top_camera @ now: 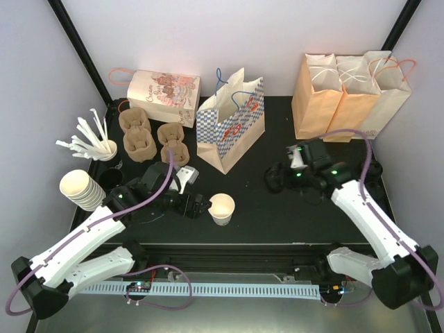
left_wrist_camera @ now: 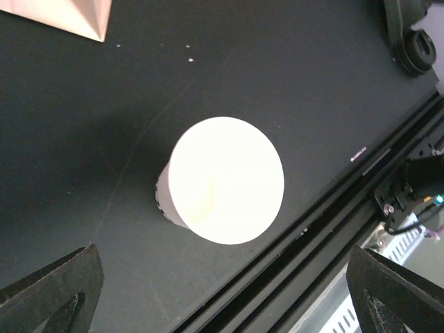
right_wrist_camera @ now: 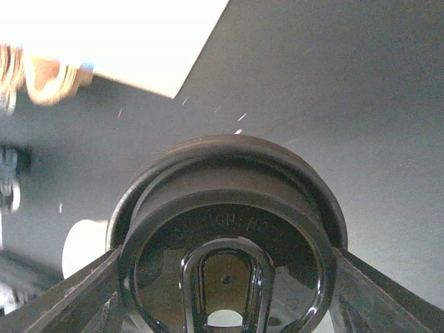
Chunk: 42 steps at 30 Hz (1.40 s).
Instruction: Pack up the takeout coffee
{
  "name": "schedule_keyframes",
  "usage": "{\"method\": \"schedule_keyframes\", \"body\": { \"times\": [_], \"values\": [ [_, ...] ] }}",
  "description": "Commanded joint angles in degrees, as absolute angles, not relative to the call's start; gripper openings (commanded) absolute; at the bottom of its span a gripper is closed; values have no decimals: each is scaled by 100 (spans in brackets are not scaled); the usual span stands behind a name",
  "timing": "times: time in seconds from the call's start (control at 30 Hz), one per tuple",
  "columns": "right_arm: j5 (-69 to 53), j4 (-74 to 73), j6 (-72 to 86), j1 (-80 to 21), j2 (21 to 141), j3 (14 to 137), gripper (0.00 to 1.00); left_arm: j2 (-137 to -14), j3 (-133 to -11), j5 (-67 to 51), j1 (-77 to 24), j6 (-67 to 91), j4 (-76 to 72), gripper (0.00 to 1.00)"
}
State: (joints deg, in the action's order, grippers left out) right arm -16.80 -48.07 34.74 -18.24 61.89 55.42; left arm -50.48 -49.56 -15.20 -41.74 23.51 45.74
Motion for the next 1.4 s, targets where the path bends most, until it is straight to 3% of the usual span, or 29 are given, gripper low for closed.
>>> {"method": "schedule_keyframes", "body": {
  "times": [0.0, 0.2, 0.47, 1.1, 1.37],
  "values": [
    [-1901, -4686, 3418, -3274, 6691, 5949, 71, -4760, -4667, -1246, -4029, 2854, 3966, 99],
    [-1249, -5111, 3129, -4790, 7618, 6932, 72, -4435, -4166, -1558, -3604, 3375, 3284, 98],
    [-491, -5838, 2733, -5565, 8647, 7943, 73, -4212, -3578, -2659, -2707, 3778, 2732, 96],
    [83, -6568, 2378, -6076, 9916, 8917, 74, -4922, -3100, -3901, -2414, 3979, 2145, 93],
    [-34, -6461, 2302, -6169, 10093, 8930, 75, -4952, -2944, -3939, -2408, 4065, 1905, 84]
  ]
}}
